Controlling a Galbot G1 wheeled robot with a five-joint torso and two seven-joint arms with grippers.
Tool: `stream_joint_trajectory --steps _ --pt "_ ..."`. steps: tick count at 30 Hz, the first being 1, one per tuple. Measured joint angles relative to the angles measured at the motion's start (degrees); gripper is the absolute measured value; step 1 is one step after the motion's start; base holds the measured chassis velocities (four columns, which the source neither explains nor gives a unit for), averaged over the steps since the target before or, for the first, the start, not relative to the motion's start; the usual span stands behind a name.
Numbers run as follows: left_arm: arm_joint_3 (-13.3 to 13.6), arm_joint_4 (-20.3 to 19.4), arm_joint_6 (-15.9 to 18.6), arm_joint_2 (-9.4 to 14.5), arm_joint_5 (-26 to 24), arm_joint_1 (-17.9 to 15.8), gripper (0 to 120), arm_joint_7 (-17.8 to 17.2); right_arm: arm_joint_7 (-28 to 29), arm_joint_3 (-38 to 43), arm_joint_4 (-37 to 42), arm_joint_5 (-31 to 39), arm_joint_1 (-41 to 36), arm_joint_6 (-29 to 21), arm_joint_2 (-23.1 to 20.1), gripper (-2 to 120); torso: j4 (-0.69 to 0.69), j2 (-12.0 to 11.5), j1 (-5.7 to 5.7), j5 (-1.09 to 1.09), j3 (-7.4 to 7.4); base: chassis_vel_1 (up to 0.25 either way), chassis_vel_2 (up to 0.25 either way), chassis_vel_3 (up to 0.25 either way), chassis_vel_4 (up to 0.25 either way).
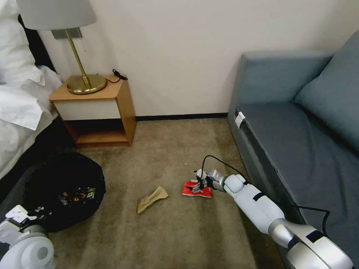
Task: Pick up the trash bin, then pick up the garbage on the floor and place it into the trash bin.
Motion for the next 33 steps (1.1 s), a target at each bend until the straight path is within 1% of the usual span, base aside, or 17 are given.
stream_joint_trajectory --steps 4,7,9,10,11,12,13,16,17,18,20,21,22,24,25,29,33 --pt "-0.1 0.0 0.0 0.0 0.0 0.3 0 0.2 -1.7 2.8 -3.9 -2.5 0.5 0.2 1.6 98 0.0 0.0 0.0 -0.01 0.0 0.0 0.0 0.0 0.0" --pt "-0.2 0.0 0.0 -0.2 0.1 0.5 0 0.3 -2.3 5.0 -7.2 -4.8 1.0 0.7 2.7 88 0.0 0.0 0.0 -0.01 0.0 0.0 0.0 0.0 0.0" --pt "-0.2 0.0 0.0 -0.3 0.1 0.5 0 0.4 -2.4 5.4 -7.8 -5.3 1.1 0.9 3.0 85 0.0 0.0 0.0 -0.01 0.0 0.0 0.0 0.0 0.0" --pt "-0.2 0.0 0.0 -0.4 0.1 0.6 0 0.4 -2.4 5.7 -8.2 -5.6 1.2 1.0 3.0 78 0.0 0.0 0.0 -0.01 0.0 0.0 0.0 0.0 0.0" --pt "-0.1 -0.1 0.0 -0.5 0.1 0.6 0 0.4 -2.4 5.8 -8.2 -5.7 1.2 1.1 3.1 78 0.0 0.0 0.0 -0.01 0.0 0.0 0.0 0.0 0.0" --pt "-0.1 -0.2 -0.1 -0.6 0.2 0.7 0 0.4 -2.4 6.0 -8.3 -5.9 1.1 1.2 3.0 68 0.0 0.0 0.0 -0.01 0.0 0.0 0.0 0.0 0.0" --pt "-0.1 -0.2 -0.1 -0.6 0.2 0.7 0 0.4 -2.4 6.0 -8.3 -5.9 1.1 1.2 3.0 68 0.0 0.0 0.0 -0.01 0.0 0.0 0.0 0.0 0.0" --pt "-0.1 -0.5 -0.2 -0.8 0.2 0.9 0 0.4 -2.4 6.1 -8.1 -6.0 0.9 1.3 2.9 57 -0.01 0.0 0.0 -0.01 0.0 0.0 0.0 0.0 0.0" --pt "-0.1 -0.6 -0.3 -0.8 0.3 1.0 0 0.4 -2.4 6.1 -7.9 -6.0 0.7 1.4 2.8 51 0.0 0.0 0.0 -0.01 0.0 0.0 0.0 0.0 0.0" --pt "-0.1 -0.6 -0.3 -0.8 0.3 1.0 0 0.4 -2.4 6.1 -7.9 -6.0 0.7 1.4 2.8 51 0.0 0.0 0.0 -0.01 0.0 0.0 0.0 0.0 0.0" --pt "-0.1 -0.6 -0.3 -0.9 0.3 1.1 0 0.4 -2.3 6.2 -7.9 -6.1 0.7 1.5 2.8 44 0.0 0.0 0.0 -0.01 0.0 0.0 0.0 0.0 0.0" --pt "-0.1 -0.8 -0.4 -1.0 0.3 1.3 0 0.4 -2.3 6.4 -8.1 -6.4 0.7 1.7 2.8 38 0.0 0.0 0.0 -0.01 0.0 0.0 0.0 0.0 0.0" --pt "-0.1 -0.8 -0.4 -1.0 0.3 1.3 0 0.4 -2.3 6.4 -8.1 -6.4 0.7 1.7 2.8 38 0.0 0.0 0.0 -0.01 0.0 0.0 0.0 0.0 0.0" --pt "-0.2 -0.9 -0.5 -1.0 0.4 1.4 0 0.4 -2.2 6.6 -8.3 -6.6 0.6 1.9 3.0 28 -0.01 0.0 0.0 -0.01 0.0 0.0 0.0 0.0 0.0" --pt "-0.2 -0.9 -0.5 -1.0 0.4 1.4 0 0.4 -2.2 6.6 -8.3 -6.6 0.6 1.9 3.0 28 -0.01 0.0 0.0 -0.01 0.0 0.0 0.0 0.0 0.0" --pt "-0.3 -1.4 -0.5 -1.2 0.6 1.5 0 0.4 -2.2 6.9 -8.7 -6.7 0.8 2.1 3.4 8 -0.01 0.0 0.0 -0.01 0.0 0.0 0.0 0.0 0.0" --pt "-0.3 -1.6 -0.5 -1.2 0.7 1.5 0 0.4 -2.2 7.4 -8.7 -6.7 1.2 2.2 3.7 0 0.0 0.0 0.0 -0.01 0.0 0.0 0.0 0.0 0.0"
